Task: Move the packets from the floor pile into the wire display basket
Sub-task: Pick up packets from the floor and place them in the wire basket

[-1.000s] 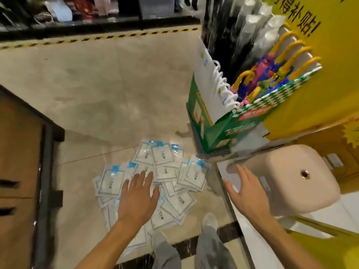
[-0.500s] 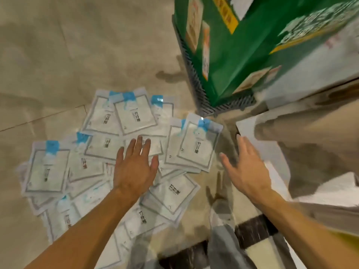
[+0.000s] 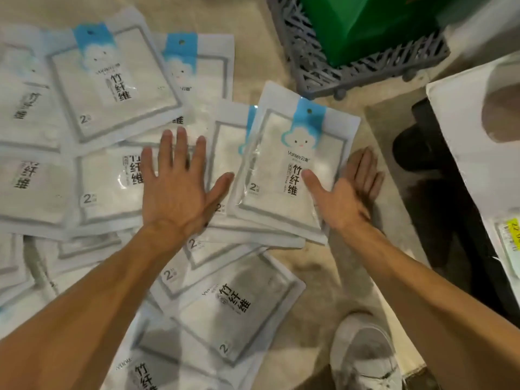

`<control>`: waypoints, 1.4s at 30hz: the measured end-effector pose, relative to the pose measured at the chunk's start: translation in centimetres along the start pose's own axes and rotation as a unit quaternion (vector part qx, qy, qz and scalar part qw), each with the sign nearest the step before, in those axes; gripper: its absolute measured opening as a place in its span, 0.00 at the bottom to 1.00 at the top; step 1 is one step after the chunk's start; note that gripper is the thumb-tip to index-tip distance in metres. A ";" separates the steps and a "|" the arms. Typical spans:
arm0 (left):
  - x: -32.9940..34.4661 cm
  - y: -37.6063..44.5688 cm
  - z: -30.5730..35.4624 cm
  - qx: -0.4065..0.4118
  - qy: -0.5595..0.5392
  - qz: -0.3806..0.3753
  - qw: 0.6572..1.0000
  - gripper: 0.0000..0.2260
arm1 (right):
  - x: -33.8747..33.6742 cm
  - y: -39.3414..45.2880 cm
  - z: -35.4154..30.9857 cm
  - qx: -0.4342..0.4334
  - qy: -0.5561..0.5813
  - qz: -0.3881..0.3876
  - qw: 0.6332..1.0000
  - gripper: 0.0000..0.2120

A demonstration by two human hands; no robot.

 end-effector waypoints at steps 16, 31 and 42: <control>-4.6 -1.1 -0.5 -0.031 -0.296 0.051 0.953 0.15 | -3.0 -0.1 0.0 0.143 0.386 -0.185 0.892 0.16; -20.0 -17.2 -10.5 -0.246 -0.621 0.180 0.722 0.12 | -19.4 -12.7 -11.7 0.118 0.318 -0.374 0.863 0.18; -43.6 -33.1 -16.4 -0.288 -0.657 0.264 0.645 0.13 | -38.5 -31.0 -28.0 0.039 0.283 -0.455 0.843 0.13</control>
Point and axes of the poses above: each hand's wrist, its own y-axis towards the middle knuckle, its own x-axis out of the palm, z = x × y, the point moved 10 cm from there along y, towards the middle knuckle, and after that the axes turned 14 degrees about x, right-handed, at the moved point
